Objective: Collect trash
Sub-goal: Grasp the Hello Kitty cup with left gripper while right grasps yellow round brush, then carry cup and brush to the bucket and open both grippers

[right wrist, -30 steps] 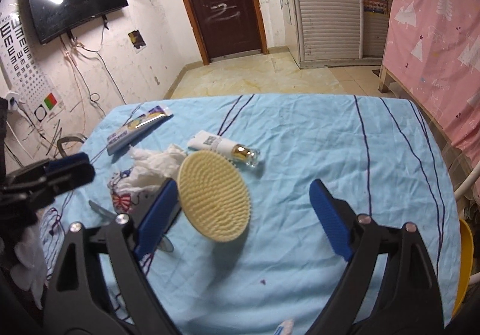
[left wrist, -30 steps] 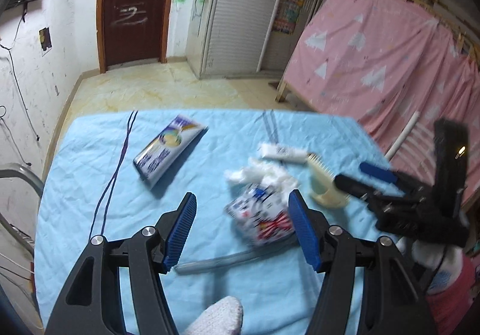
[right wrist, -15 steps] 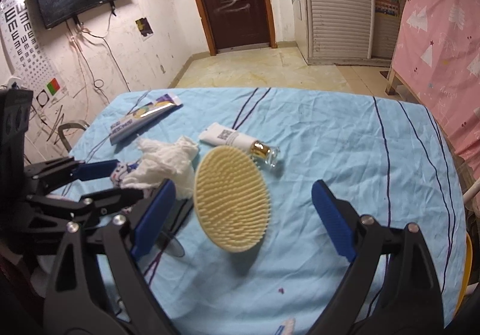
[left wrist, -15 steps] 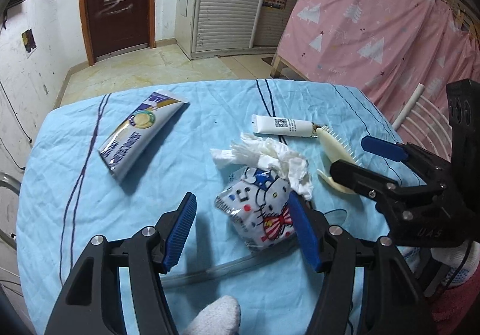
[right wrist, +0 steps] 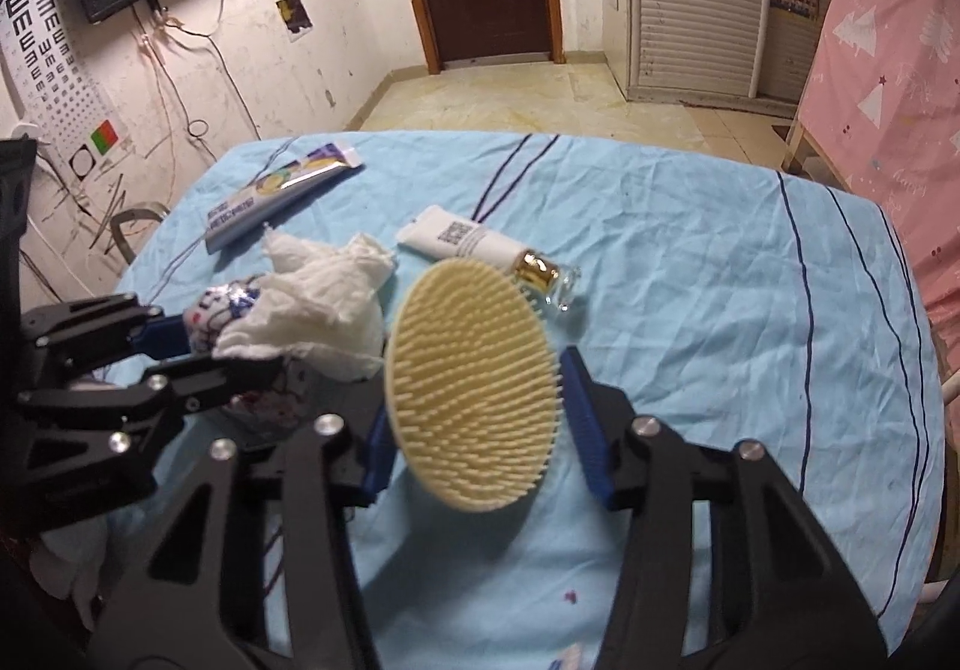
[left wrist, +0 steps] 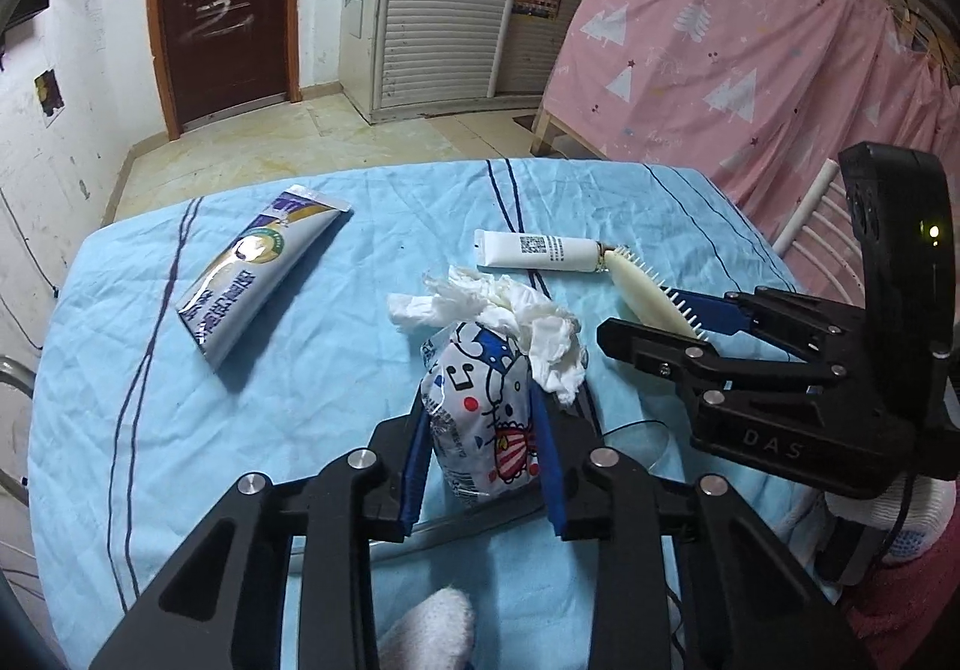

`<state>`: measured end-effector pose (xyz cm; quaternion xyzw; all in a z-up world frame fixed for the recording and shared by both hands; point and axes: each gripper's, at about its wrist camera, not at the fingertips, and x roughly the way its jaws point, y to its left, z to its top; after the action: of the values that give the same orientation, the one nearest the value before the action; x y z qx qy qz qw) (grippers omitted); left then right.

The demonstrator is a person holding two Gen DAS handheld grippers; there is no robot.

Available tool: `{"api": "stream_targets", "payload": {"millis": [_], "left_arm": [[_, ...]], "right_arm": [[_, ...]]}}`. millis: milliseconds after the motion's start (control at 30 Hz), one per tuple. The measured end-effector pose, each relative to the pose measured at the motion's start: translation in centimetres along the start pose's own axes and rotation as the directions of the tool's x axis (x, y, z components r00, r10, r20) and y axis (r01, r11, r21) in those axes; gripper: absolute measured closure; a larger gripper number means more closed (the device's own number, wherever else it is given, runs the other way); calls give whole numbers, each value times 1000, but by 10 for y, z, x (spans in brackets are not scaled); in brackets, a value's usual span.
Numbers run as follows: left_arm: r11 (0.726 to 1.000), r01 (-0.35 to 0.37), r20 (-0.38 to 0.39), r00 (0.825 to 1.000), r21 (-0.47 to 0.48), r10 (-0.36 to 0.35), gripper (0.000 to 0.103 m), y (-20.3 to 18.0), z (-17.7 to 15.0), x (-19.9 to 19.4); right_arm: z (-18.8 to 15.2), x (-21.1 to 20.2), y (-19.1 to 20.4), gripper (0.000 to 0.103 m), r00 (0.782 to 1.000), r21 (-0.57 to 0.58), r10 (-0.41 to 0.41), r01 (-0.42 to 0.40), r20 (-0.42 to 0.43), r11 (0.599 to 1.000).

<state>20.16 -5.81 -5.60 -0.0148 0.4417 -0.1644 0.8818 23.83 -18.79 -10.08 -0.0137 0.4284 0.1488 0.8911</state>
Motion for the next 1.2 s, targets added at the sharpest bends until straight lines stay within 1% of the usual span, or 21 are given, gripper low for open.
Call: {"api": "stream_targets", "payload": {"millis": [133,233,333,433,600,800,933,1200], "left_arm": [[1000,-15,40,999,-22,16,81,3,-1,-19],[999,-35,68,997,-21,37,81,3,-1,-34],[998,-53,101,993,-18,54,81,-2,0,-49],[998,-67,137,988,-12,68,81,-10,2,-64],[997,-73,180,981,15,69,81,-36,5,-78],[998,-56,216,975,42,45,81,-71,12,-83],[997,-27,230,973,70,10,81,-102,19,-80],[987,43,217,973,158,-77,81,-178,31,-61]], "right_arm": [[-3,-12,-2,57,999,16,0,-1,52,1000],[-5,-20,-3,57,997,22,12,-13,72,1000],[-6,-35,-5,57,994,33,19,-23,108,999],[-7,-55,-9,57,988,42,18,-25,156,999],[-13,-82,-23,57,977,71,6,-21,211,997],[-29,-122,-58,57,953,145,-52,9,297,989],[-46,-149,-97,56,935,215,-112,40,336,976],[-82,-185,-169,56,910,351,-207,73,360,933]]}}
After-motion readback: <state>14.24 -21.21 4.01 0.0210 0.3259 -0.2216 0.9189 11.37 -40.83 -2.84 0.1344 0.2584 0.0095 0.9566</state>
